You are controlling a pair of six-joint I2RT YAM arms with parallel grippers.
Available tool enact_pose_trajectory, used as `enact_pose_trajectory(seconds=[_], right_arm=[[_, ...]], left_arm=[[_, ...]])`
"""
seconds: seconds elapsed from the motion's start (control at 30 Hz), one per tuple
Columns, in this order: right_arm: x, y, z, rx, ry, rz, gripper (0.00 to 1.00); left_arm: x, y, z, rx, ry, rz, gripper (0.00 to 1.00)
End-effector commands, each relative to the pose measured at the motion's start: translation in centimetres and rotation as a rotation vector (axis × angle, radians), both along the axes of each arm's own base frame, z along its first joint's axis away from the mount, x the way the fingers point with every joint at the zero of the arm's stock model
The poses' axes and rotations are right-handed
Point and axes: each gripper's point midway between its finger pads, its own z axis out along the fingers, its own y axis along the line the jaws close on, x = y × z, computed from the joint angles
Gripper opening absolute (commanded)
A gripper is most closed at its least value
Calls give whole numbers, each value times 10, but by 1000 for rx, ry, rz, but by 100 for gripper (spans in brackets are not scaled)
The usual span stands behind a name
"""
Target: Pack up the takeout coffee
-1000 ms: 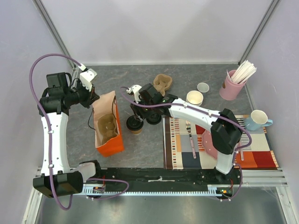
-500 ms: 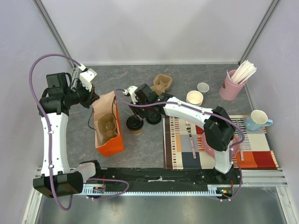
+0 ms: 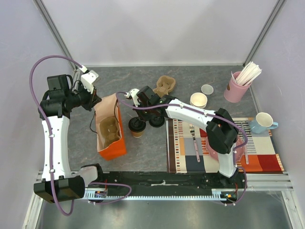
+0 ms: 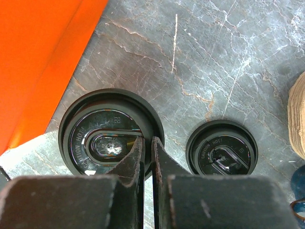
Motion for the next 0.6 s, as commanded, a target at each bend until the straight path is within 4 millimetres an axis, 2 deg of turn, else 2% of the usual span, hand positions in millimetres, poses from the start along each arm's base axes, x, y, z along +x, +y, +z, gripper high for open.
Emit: enact_pose_trajectory(seconds=[0.0, 0.33, 0.43, 0.57], right_arm=[[8, 1, 39, 44, -70, -13, 0], [33, -19, 110, 138, -159, -67, 0], [41, -29, 138, 166, -201, -100, 0], [49, -44, 189, 237, -278, -137, 0]], left_arm=[[-3, -4, 7, -50, -9, 17, 2], [-6, -14, 6, -136, 31, 28, 2], [-6, -16, 4, -149, 35, 20, 2], [-6, -23, 5, -187, 46, -2, 2]])
